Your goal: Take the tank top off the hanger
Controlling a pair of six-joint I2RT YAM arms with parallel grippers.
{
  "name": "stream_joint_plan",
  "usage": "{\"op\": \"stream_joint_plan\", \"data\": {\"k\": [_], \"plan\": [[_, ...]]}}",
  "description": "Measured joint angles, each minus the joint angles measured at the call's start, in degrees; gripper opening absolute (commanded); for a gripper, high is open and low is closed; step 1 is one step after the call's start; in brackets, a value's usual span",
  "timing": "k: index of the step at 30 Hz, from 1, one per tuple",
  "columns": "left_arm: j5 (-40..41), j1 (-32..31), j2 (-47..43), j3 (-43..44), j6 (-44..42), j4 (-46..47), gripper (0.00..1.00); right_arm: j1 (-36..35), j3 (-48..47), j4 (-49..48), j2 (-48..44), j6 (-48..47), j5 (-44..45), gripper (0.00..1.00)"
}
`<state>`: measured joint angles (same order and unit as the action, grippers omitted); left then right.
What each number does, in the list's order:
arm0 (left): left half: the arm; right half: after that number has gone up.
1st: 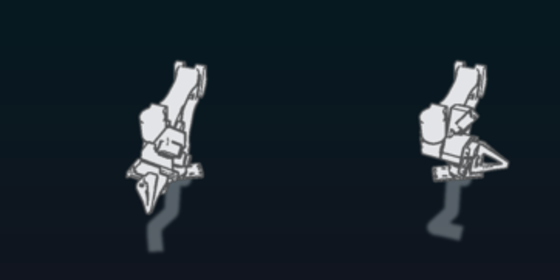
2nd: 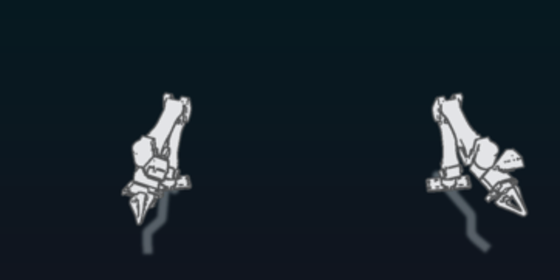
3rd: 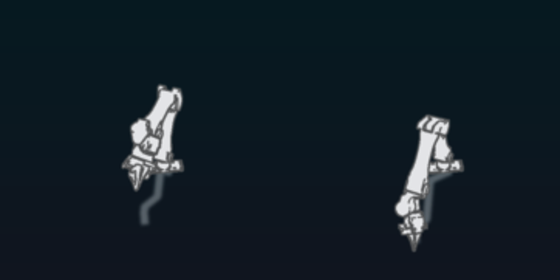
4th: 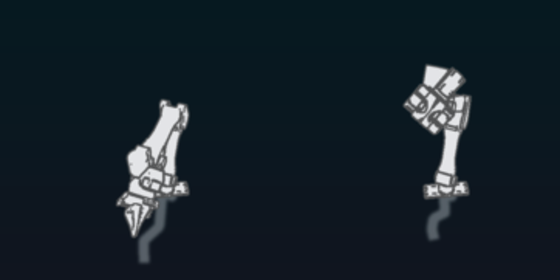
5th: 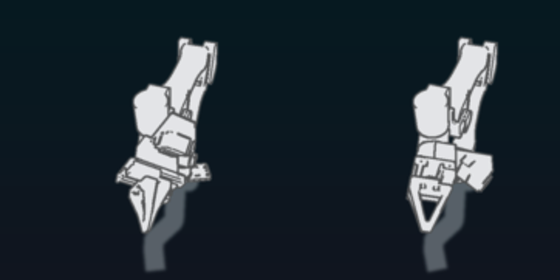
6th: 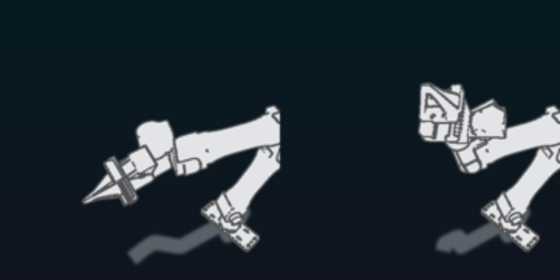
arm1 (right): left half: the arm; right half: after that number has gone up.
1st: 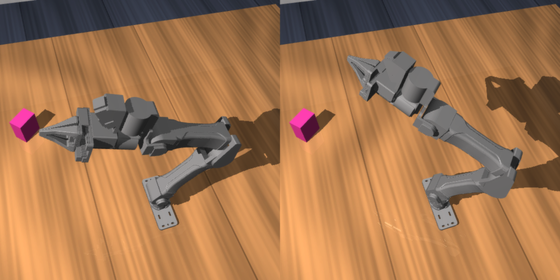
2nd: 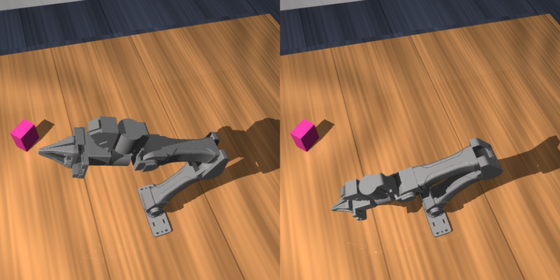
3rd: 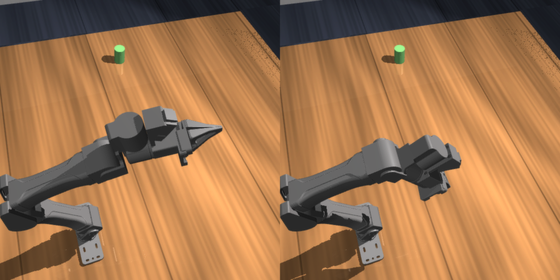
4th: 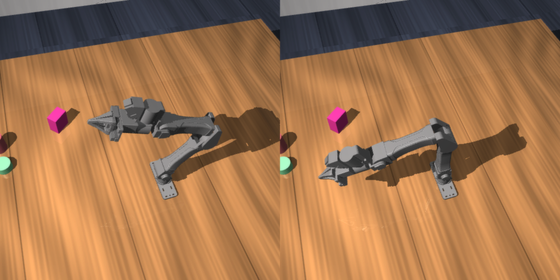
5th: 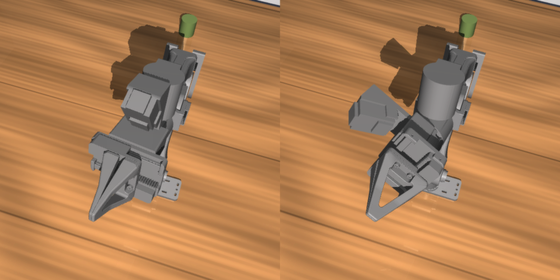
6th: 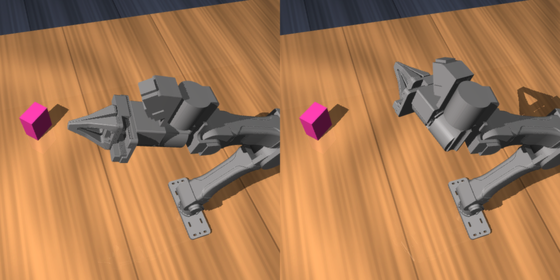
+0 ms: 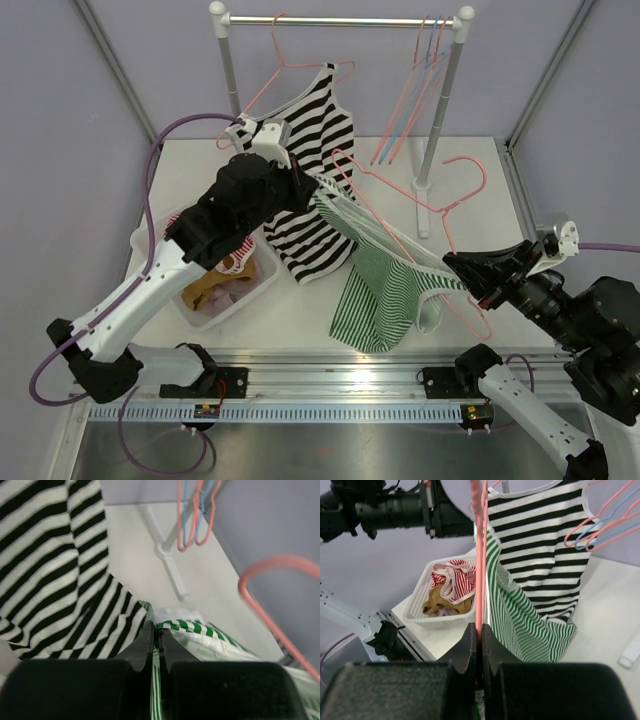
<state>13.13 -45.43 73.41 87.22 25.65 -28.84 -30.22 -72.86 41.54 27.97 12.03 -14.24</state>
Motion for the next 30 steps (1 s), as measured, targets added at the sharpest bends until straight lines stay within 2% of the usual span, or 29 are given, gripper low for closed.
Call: {"op": "stream_joint_plan", "data": {"k": [3,7,14,17,19,24,26,27,28,29,30], "plan": [[-7.5,0.5,-6.1,-7.8,1.4,4.7,0.0,0.0,4.5,-6.7,-0.9,0.2,0.1,0.0],[-14.8,-0.9,-10.2,-11.9,1.8,11.1,0.0,0.0,8.3,-16.9,0.3,1.7,0.2,0.0],[-25.7,-12.1,-11.9,-16.7,-4.0,18.5,0.0,0.0,14.3,-44.9,7.0,8.3,0.0,0.0],[-25.9,-16.4,-11.0,-19.5,-6.7,19.8,0.0,0.0,18.5,-56.9,9.7,11.0,2.1,0.0],[-23.1,-18.0,-10.6,-22.6,-7.4,19.7,0.0,0.0,18.1,-56.9,11.2,11.2,4.6,0.0],[-11.7,-18.1,-7.0,-28.7,-6.1,17.3,0.01,0.0,10.1,-44.6,15.1,10.8,13.2,0.0],[-9.3,-18.1,-5.7,-30.6,-5.1,16.4,0.06,0.0,8.3,-40.4,16.3,10.7,16.0,0.0],[-8.3,-18.1,-5.2,-31.5,-4.7,15.9,0.19,0.0,7.2,-37.8,17.0,10.7,18.0,0.0],[-7.4,-18.1,-4.7,-32.0,-4.2,15.1,0.24,0.0,6.0,-35.6,18.1,10.6,19.7,0.0],[-6.5,-18.3,-4.5,-32.5,-3.7,14.3,0.4,0.0,4.4,-33.0,19.1,10.5,21.9,0.0],[-5.7,-18.3,-4.3,-32.6,-3.4,13.5,0.51,0.0,3.6,-31.9,20.6,10.5,22.9,0.0]]}}
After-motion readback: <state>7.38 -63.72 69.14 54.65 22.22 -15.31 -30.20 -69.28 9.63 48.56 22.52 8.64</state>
